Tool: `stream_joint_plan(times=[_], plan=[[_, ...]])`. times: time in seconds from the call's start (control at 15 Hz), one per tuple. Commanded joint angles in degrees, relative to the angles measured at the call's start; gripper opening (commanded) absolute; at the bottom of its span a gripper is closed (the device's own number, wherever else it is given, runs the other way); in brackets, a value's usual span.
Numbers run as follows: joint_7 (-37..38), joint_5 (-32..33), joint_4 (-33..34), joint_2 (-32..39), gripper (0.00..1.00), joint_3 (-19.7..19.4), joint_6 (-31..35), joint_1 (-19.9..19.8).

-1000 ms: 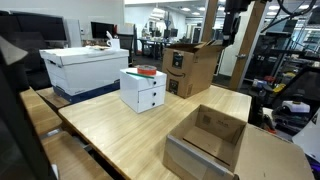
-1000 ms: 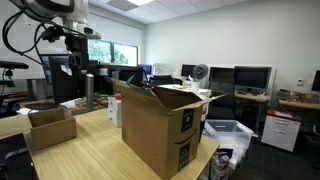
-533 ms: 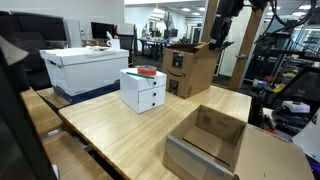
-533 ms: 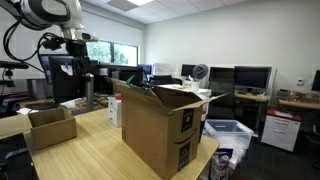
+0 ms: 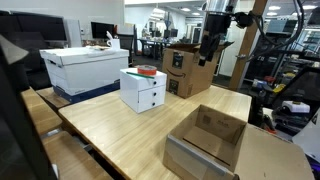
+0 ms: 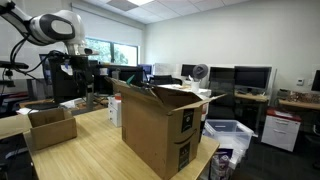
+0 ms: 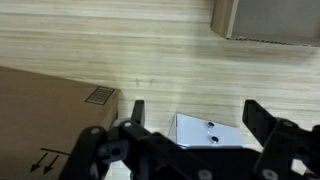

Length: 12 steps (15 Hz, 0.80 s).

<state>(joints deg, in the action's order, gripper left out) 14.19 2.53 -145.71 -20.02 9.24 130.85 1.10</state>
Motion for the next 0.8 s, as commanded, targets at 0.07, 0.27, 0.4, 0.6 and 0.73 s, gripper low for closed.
stream_joint_plan(times=[0.07,0.27,0.4,0.6,0.73], plan=[[0.1,0.2,0.1,0.2,1.00,-0.7,-0.1,0.6],[0.1,0.2,0.3,0.0,1.00,-0.8,-0.1,0.5],[0.1,0.2,0.3,0.0,1.00,-0.8,-0.1,0.5],[2.5,0.7,-0.5,0.1,1.00,0.1,0.9,0.4],[4.1,-1.3,-1.0,1.5,1.00,1.2,2.4,1.9]])
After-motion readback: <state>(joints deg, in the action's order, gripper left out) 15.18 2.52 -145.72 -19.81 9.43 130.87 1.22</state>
